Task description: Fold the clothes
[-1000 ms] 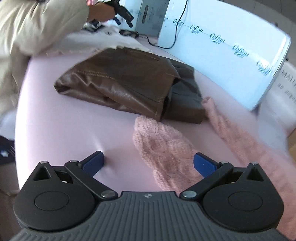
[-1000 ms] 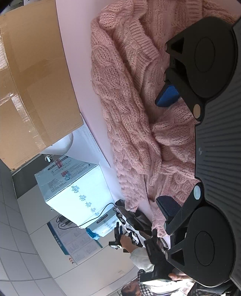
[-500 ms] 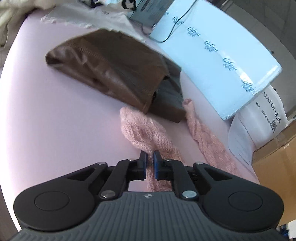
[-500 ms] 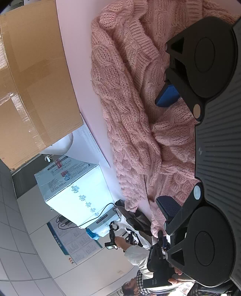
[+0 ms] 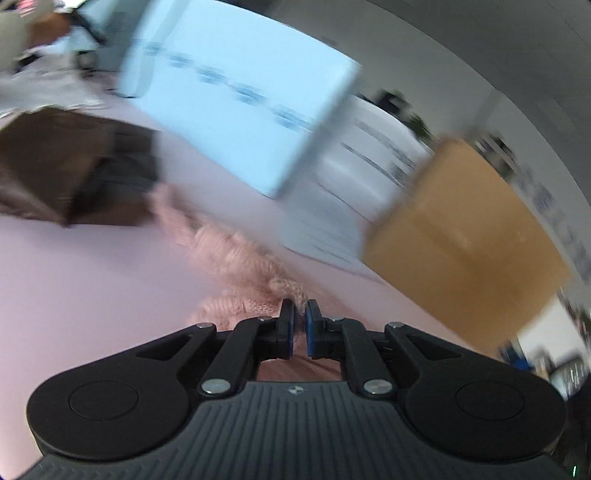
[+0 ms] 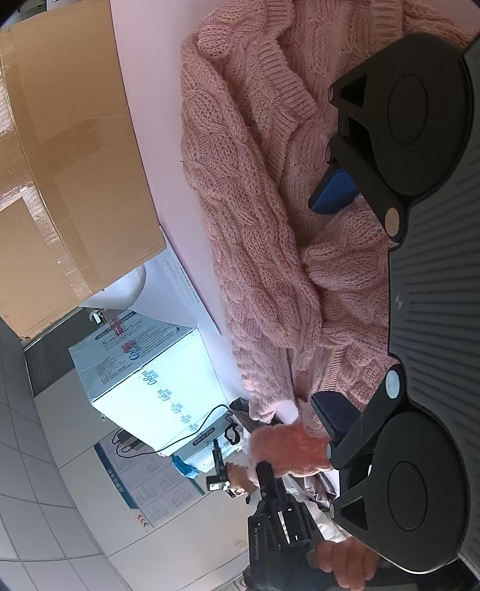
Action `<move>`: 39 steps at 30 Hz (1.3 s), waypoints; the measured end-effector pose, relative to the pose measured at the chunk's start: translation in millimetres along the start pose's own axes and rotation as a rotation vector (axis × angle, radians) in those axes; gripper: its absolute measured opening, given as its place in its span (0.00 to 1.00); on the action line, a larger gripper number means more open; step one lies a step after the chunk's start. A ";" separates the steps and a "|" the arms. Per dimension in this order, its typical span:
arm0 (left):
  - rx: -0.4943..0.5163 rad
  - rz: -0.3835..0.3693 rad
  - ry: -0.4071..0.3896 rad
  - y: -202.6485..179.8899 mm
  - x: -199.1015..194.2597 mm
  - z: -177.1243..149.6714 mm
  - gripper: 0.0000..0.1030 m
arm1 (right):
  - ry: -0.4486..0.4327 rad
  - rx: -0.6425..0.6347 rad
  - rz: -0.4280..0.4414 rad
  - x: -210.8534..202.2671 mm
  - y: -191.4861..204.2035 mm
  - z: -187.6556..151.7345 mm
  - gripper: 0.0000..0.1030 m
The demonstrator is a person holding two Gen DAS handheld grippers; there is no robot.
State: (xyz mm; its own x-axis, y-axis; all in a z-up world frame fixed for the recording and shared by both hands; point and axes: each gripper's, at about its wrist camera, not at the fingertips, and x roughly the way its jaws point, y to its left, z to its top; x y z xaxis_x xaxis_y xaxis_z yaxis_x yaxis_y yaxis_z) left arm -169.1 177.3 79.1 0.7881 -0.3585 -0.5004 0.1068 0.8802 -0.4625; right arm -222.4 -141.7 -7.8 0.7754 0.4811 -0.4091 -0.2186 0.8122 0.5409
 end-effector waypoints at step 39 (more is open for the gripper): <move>0.344 0.229 0.006 -27.9 47.3 -62.0 0.68 | -0.182 -0.356 0.004 5.9 74.2 -1.0 0.06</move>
State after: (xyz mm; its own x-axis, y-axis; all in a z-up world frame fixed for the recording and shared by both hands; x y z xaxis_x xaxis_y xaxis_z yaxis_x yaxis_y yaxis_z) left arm -172.3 116.5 22.9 0.8113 -0.1422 -0.5671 0.1263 0.9897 -0.0674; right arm -234.7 -78.3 29.2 0.8594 0.4439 -0.2538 -0.3886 0.8896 0.2400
